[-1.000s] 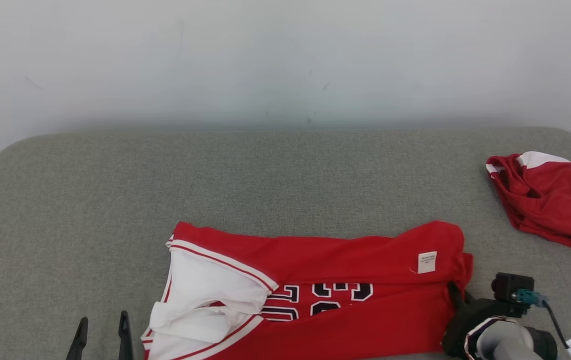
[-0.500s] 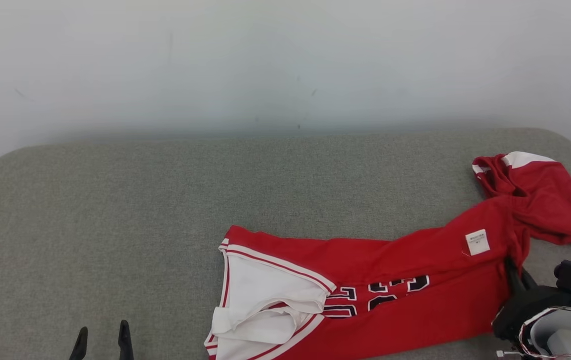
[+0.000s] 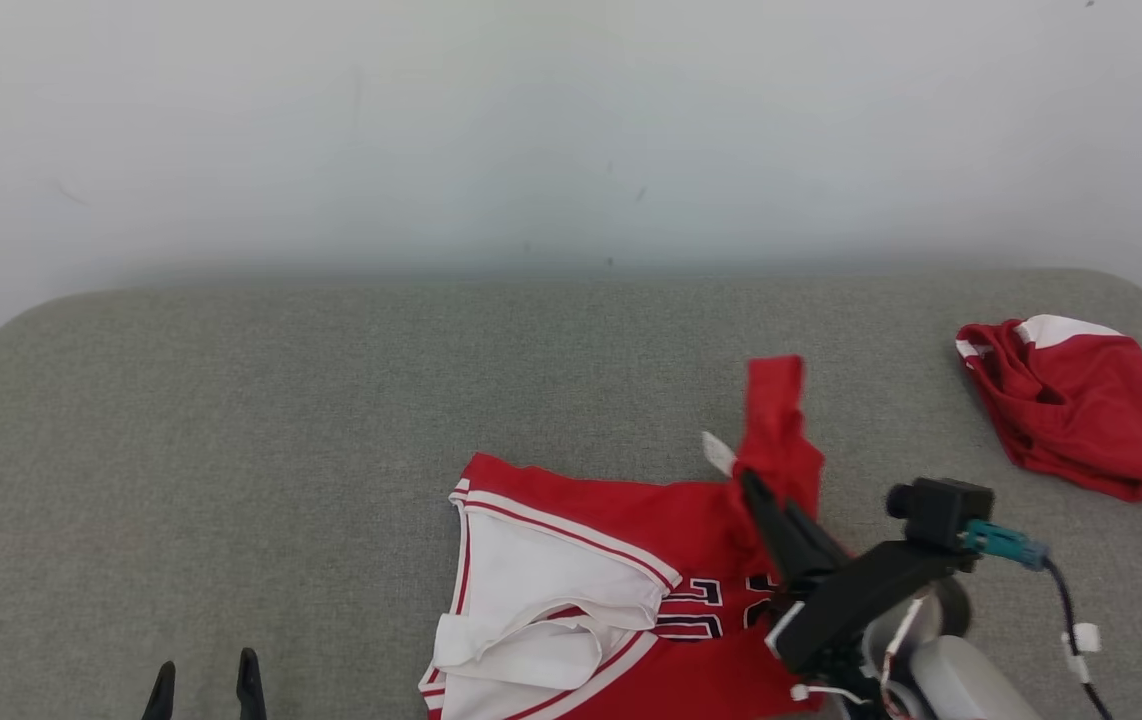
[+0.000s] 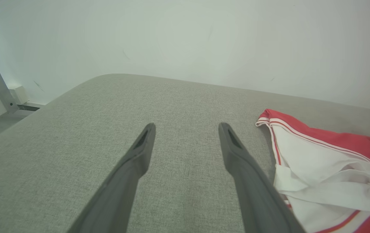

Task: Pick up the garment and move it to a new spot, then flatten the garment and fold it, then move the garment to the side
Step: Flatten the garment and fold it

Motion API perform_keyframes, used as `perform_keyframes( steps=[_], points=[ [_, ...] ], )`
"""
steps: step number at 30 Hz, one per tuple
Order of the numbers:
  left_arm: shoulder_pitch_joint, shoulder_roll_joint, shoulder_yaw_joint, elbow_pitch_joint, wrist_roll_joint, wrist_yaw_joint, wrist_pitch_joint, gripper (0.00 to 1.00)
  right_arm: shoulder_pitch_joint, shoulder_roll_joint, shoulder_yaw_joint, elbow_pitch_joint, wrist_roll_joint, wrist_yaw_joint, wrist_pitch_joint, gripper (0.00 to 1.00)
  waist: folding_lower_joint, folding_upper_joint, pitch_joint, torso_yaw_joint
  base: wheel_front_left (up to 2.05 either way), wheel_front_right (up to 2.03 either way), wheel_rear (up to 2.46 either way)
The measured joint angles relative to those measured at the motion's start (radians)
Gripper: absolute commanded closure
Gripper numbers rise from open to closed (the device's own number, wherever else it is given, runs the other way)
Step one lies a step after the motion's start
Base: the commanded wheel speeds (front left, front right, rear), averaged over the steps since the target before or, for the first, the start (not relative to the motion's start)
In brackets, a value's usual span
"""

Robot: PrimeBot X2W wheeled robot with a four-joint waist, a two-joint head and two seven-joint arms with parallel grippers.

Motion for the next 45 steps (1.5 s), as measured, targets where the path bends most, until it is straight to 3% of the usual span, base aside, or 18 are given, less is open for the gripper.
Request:
perform_keyframes(
  steps=[3, 8, 24, 29, 30, 31, 36, 40, 45],
  points=[
    [0.0, 0.0, -0.004, 0.0, 0.0, 0.002, 0.0, 0.0, 0.005, 0.066, 0.035, -0.068, -0.012, 0.0, 0.056, 1.0, 0.0, 0.0, 0.0, 0.008, 0.0, 0.0, 0.0],
    [-0.006, 0.0, -0.02, 0.007, 0.0, 0.002, 0.0, 0.0, -0.035, 0.151, 0.106, -0.035, -0.042, 0.0, 0.081, 1.0, 0.0, 0.0, 0.005, 0.039, 0.0, 0.0, 0.0],
    [-0.051, 0.0, -0.068, 0.048, 0.0, -0.006, 0.0, 0.0, -0.236, 0.16, 0.409, 0.367, 0.137, 0.0, -0.08, 1.0, 0.0, 0.0, 0.02, 0.138, 0.0, 0.0, 0.0],
    [-0.062, 0.0, -0.069, 0.058, -0.002, -0.008, 0.0, 0.0, -0.285, 0.16, 0.495, 0.442, 0.21, 0.0, -0.131, 1.0, 0.0, 0.0, 0.023, 0.159, 0.0, 0.0, 0.0],
    [-0.062, 0.0, -0.067, 0.059, -0.003, -0.011, 0.0, 0.0, -0.295, 0.16, 0.51, 0.452, 0.222, 0.0, -0.145, 0.31, 0.0, 0.0, 0.023, 0.16, 0.0, 0.0, 0.0],
    [-0.062, 0.0, -0.066, 0.061, -0.003, -0.011, 0.0, 0.0, -0.302, 0.16, 0.524, 0.459, 0.235, 0.0, -0.152, 0.0, 0.0001, 0.0, 0.023, 0.16, 0.0, 0.0, 0.0],
    [-0.061, 0.0, -0.05, 0.062, -0.005, -0.014, 0.0, 0.0, -0.346, 0.16, 0.579, 0.486, 0.261, 0.0, -0.205, 0.0, 0.0, 0.0, 0.019, 0.15, 0.0, 0.0, 0.0],
    [-0.058, 0.0, -0.041, 0.06, -0.007, -0.014, 0.0, 0.0, -0.392, 0.16, 0.565, 0.508, 0.24, 0.0, -0.236, 0.0, 0.0, 0.0, 0.016, 0.132, 0.0, 0.0, 0.0],
    [-0.056, 0.0, -0.028, 0.049, -0.007, -0.015, 0.0, 0.0, -0.433, 0.128, 0.361, 0.449, 0.054, 0.0, -0.243, 0.0, 0.0, 0.0, 0.016, 0.109, 0.0, 0.0, 0.0]
  ],
)
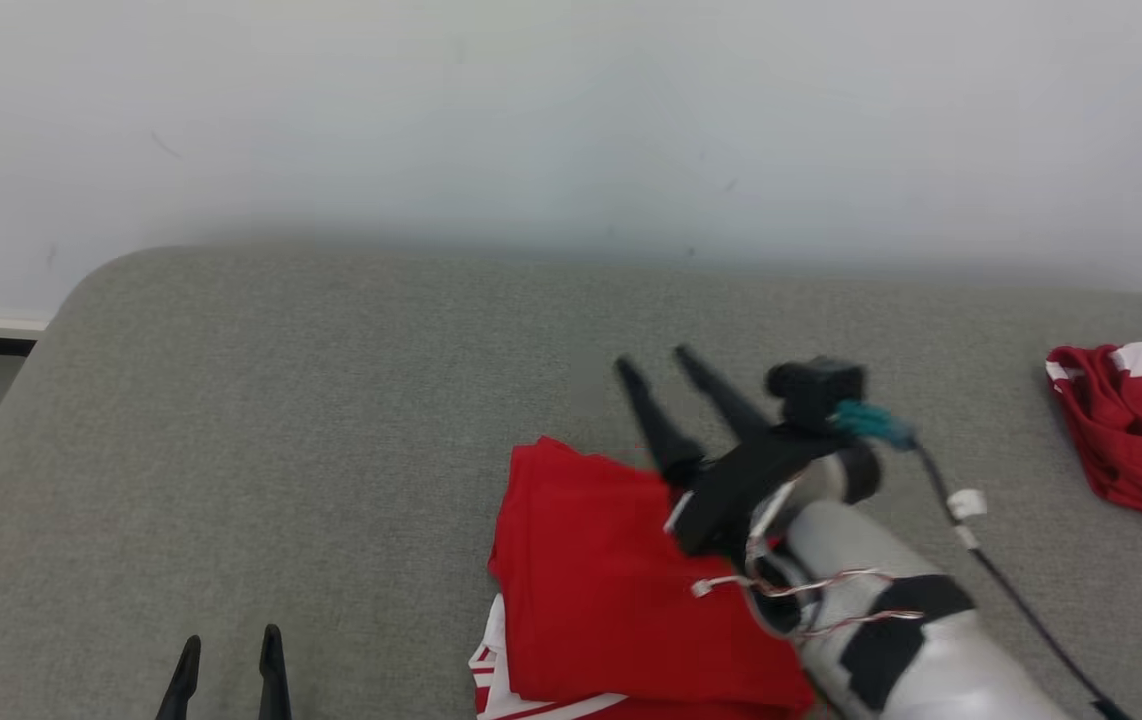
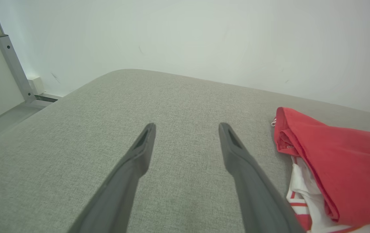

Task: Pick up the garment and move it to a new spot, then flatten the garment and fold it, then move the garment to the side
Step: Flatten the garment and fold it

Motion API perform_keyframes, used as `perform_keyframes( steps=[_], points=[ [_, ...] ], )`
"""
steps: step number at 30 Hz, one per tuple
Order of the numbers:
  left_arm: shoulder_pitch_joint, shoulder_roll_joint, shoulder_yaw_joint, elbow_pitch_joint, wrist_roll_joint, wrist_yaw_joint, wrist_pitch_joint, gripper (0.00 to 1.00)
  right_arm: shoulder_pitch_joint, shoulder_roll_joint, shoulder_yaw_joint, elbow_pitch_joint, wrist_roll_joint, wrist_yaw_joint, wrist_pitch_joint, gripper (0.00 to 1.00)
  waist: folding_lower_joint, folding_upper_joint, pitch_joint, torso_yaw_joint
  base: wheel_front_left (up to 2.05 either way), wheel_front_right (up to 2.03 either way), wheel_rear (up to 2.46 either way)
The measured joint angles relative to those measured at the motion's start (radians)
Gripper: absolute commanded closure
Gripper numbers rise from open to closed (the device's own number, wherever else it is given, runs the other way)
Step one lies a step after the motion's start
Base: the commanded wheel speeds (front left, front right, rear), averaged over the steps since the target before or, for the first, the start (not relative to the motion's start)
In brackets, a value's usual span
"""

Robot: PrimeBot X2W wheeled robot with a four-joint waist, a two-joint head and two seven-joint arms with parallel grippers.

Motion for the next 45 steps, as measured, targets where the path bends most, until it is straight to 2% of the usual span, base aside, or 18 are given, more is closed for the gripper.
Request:
perform_keyframes(
  steps=[3, 4, 8, 11, 15, 26, 32, 45],
  points=[
    [0.005, 0.0, 0.005, -0.009, 0.001, 0.0, 0.0, 0.0, 0.075, -0.055, -0.159, -0.111, -0.152, 0.0, 0.0, 0.0, 0.0, 0.0, 0.001, -0.014, 0.0, 0.0, 0.0],
    [0.012, 0.0, 0.012, -0.012, 0.001, 0.0, 0.0, 0.0, 0.153, -0.08, -0.265, -0.196, -0.252, 0.0, 0.0, 0.0, 0.0, 0.0001, 0.001, -0.024, 0.0, 0.0, 0.0],
    [0.017, 0.0, 0.021, -0.015, 0.005, 0.0, 0.0, 0.0, 0.301, -0.089, -0.44, -0.374, -0.426, 0.0, 0.0, 0.0, 0.0, 0.0, -0.001, -0.043, 0.0, 0.0, 0.0],
    [0.018, 0.0, 0.028, -0.017, 0.007, 0.0, 0.0, 0.0, 0.413, -0.083, -0.527, -0.478, -0.508, 0.0, 0.0, 0.0, 0.0, 0.0001, -0.003, -0.058, 0.0, 0.0, 0.0],
    [0.018, 0.0, 0.036, -0.018, 0.014, 0.0, 0.0, 0.0, 0.526, -0.064, -0.595, -0.579, -0.58, 0.0, 0.0, 0.0, 0.0, 0.0, -0.004, -0.079, 0.0, 0.0, 0.0],
    [0.014, 0.0, 0.041, -0.018, 0.026, -0.002, 0.0, 0.0, 0.731, 0.002, -0.714, -0.723, -0.647, 0.0, 0.0, 0.0, 0.0, 0.0, -0.005, -0.109, 0.0, 0.0, 0.0],
    [0.014, 0.0, 0.04, -0.018, 0.03, -0.003, 0.0, 0.0, 0.803, 0.025, -0.716, -0.743, -0.666, 0.0, 0.0, 0.0, 0.0, 0.0, -0.011, -0.108, 0.0, 0.0, 0.0],
    [0.02, 0.0, 0.028, -0.024, 0.052, 0.001, 0.0, 0.0, 0.826, 0.032, -0.679, -0.733, -0.662, 0.0, 0.0, 0.0, 0.0, 0.0, -0.015, -0.103, 0.0, 0.0, 0.0]
  ],
)
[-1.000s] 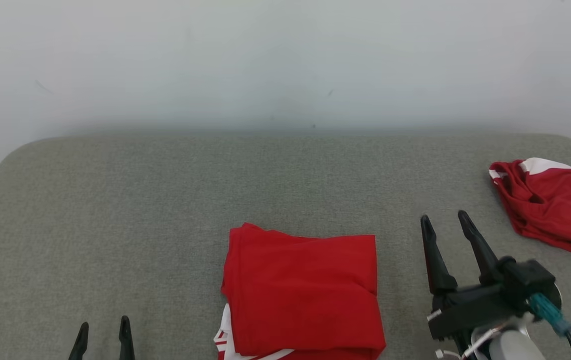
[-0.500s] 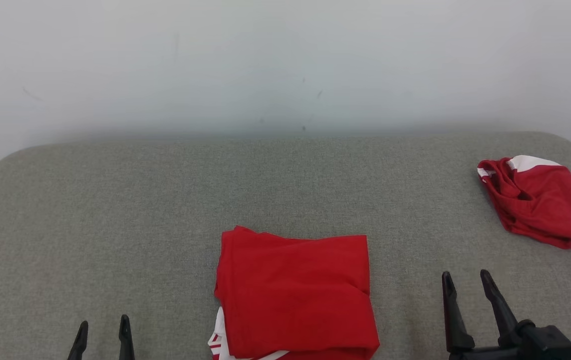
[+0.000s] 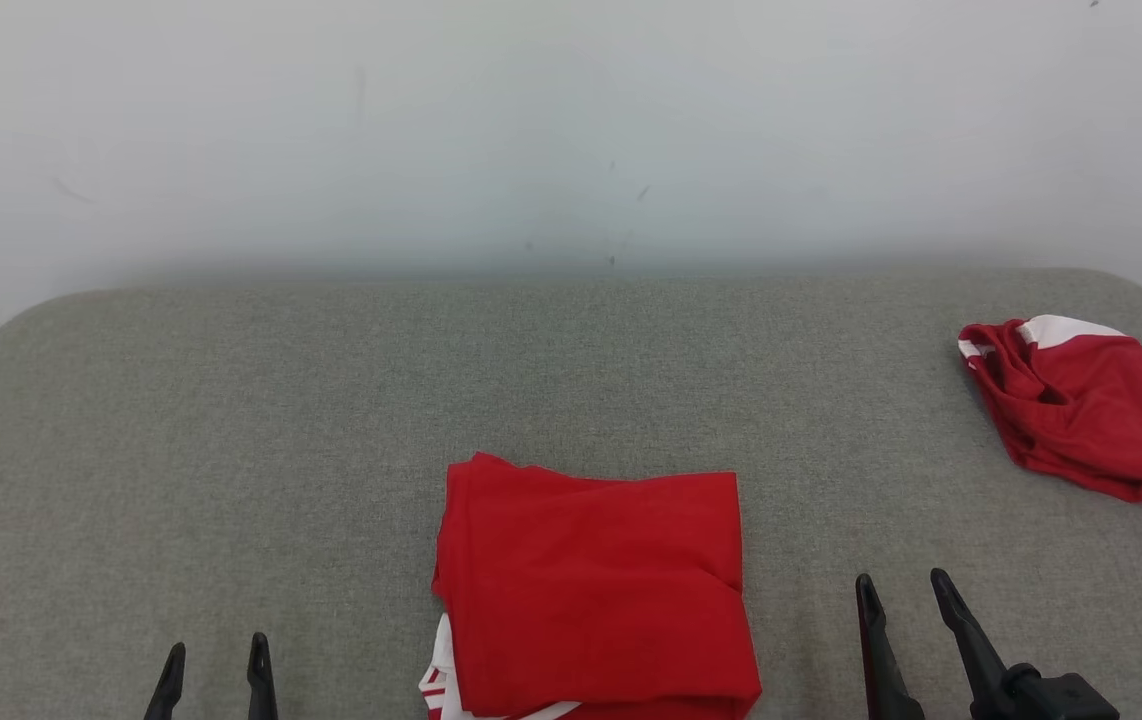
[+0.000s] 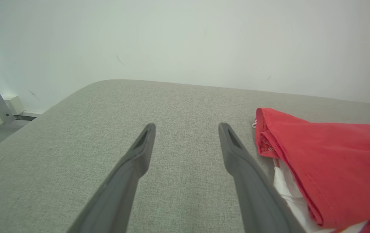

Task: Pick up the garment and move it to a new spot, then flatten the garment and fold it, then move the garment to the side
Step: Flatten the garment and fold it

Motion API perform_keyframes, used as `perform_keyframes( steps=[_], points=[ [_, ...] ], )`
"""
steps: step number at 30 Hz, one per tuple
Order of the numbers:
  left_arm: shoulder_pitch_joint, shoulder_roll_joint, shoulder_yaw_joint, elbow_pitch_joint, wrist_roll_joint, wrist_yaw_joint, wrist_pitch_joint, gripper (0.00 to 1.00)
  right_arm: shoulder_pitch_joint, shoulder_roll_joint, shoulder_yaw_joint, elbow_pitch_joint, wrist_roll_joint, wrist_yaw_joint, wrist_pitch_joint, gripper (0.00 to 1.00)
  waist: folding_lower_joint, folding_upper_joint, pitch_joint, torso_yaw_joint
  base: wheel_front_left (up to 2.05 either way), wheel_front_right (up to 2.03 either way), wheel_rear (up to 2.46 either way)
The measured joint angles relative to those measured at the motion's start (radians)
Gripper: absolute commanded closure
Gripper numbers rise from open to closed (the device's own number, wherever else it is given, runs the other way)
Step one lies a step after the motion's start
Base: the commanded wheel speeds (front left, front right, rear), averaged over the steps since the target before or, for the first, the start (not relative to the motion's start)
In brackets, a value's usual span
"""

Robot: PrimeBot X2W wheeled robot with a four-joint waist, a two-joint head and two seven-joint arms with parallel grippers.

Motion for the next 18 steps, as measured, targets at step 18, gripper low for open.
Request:
perform_keyframes(
  steps=[18],
  points=[
    [0.016, 0.0, -0.002, -0.013, 0.021, 0.011, 0.0, 0.0, 0.007, 0.0, -0.002, 0.016, 0.0, 0.0, 0.0, 0.0, 0.0, 0.0, -0.005, -0.004, 0.0, 0.0, 0.0]
  ],
)
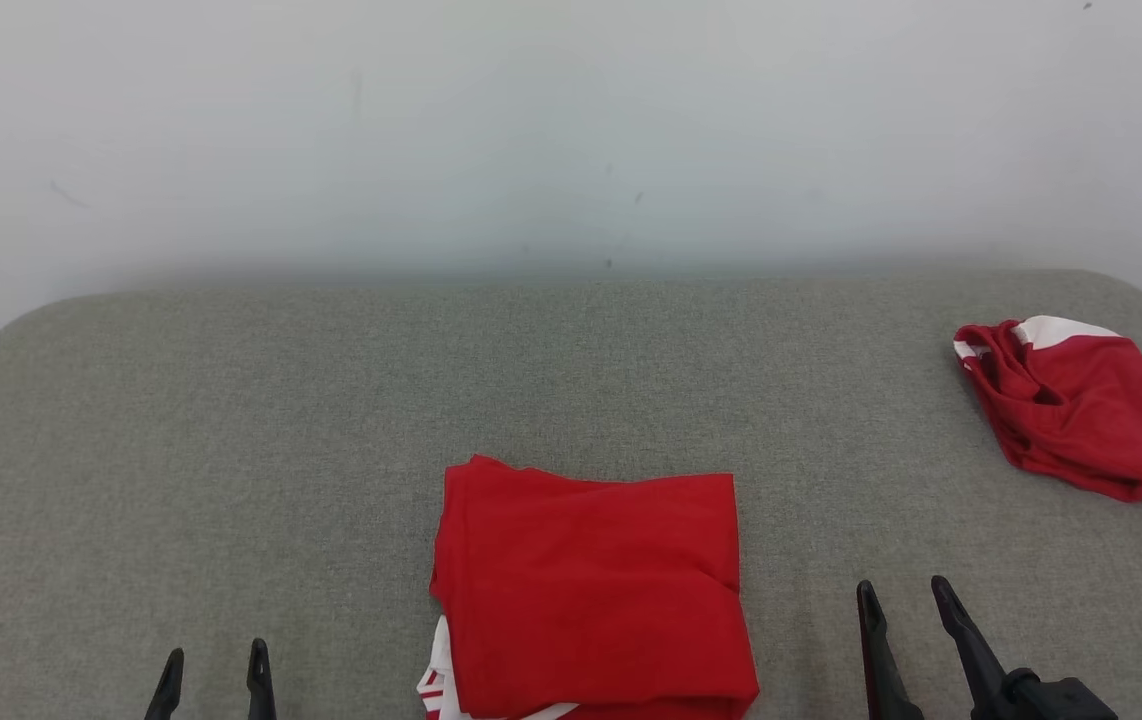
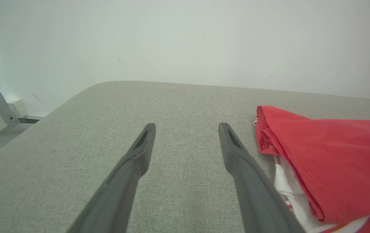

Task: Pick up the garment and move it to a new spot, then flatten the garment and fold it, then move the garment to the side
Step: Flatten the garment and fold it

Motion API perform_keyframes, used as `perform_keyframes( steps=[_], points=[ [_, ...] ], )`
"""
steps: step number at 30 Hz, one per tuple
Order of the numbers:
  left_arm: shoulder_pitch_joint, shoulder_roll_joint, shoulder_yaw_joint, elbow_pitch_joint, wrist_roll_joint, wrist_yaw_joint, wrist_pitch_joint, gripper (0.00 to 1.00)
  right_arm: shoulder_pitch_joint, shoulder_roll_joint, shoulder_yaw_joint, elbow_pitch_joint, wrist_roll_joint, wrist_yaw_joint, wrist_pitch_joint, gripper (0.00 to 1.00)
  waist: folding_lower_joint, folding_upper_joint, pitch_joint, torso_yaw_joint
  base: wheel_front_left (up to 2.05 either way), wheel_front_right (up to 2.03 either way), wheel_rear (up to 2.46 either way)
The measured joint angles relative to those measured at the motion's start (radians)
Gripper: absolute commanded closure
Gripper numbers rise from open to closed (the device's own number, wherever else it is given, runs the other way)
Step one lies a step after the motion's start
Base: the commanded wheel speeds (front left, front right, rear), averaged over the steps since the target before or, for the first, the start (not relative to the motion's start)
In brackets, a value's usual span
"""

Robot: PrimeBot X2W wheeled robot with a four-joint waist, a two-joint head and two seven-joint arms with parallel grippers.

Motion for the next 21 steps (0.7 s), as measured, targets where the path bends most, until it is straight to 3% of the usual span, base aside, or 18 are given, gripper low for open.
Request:
perform_keyframes(
  steps=[21],
  points=[
    [0.0, 0.0, 0.003, 0.001, 0.001, 0.003, 0.0, 0.0, 0.0, 0.0, 0.001, 0.008, 0.001, 0.0, 0.0, 0.0, 0.0, 0.0, -0.003, -0.003, 0.0, 0.0, 0.0]
  ],
)
